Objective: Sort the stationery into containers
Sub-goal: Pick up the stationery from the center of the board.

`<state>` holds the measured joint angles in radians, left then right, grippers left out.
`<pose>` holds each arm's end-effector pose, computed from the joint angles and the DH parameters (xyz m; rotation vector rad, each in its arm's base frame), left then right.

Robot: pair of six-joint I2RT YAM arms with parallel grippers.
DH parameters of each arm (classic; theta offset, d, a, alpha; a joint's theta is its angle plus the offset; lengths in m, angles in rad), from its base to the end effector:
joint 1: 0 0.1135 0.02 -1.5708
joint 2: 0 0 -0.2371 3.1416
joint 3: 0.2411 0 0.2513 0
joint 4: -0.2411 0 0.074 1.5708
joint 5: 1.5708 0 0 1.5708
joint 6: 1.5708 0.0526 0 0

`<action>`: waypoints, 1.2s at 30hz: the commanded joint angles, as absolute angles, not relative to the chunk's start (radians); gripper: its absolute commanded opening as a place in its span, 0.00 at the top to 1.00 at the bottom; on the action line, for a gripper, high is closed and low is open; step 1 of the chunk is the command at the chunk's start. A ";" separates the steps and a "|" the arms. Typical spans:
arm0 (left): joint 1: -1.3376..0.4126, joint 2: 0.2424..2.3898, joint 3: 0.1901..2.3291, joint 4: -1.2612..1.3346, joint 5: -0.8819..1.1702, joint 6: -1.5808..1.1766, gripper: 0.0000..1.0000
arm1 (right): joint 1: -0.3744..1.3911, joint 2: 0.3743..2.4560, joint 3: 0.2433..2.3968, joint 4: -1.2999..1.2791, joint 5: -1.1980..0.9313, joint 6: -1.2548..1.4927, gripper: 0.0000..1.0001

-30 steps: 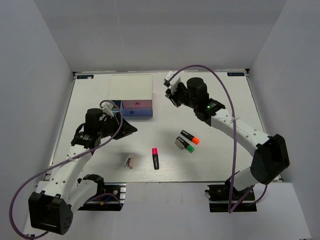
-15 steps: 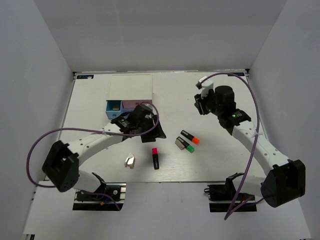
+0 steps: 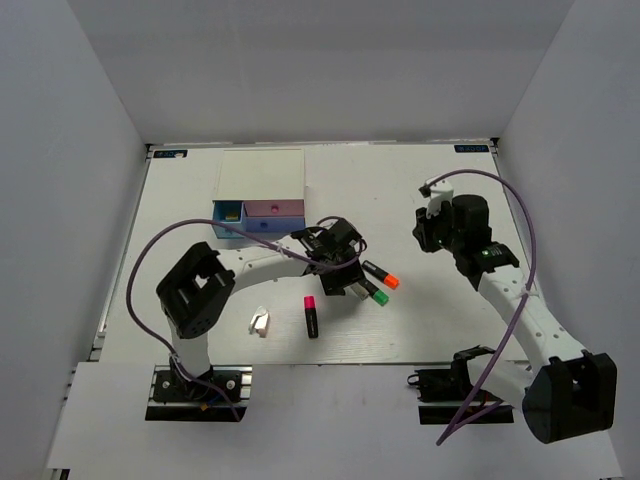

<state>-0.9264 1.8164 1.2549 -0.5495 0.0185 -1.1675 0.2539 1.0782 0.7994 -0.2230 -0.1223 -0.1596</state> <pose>0.2229 -0.2983 0.1509 -0.3387 2.8478 -0.5945 0.2594 0.0739 0.2522 -0.4989 2.0128 0.1846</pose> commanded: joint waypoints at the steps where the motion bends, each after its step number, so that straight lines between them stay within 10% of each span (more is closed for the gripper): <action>1: -0.939 1.836 1.296 -0.565 0.002 -1.253 0.34 | 0.236 1.028 0.767 -0.183 -0.150 -0.137 0.73; 36: -0.939 2.089 1.488 -0.822 0.020 -1.275 0.45 | 0.137 0.985 0.700 -0.132 -0.224 -0.092 0.72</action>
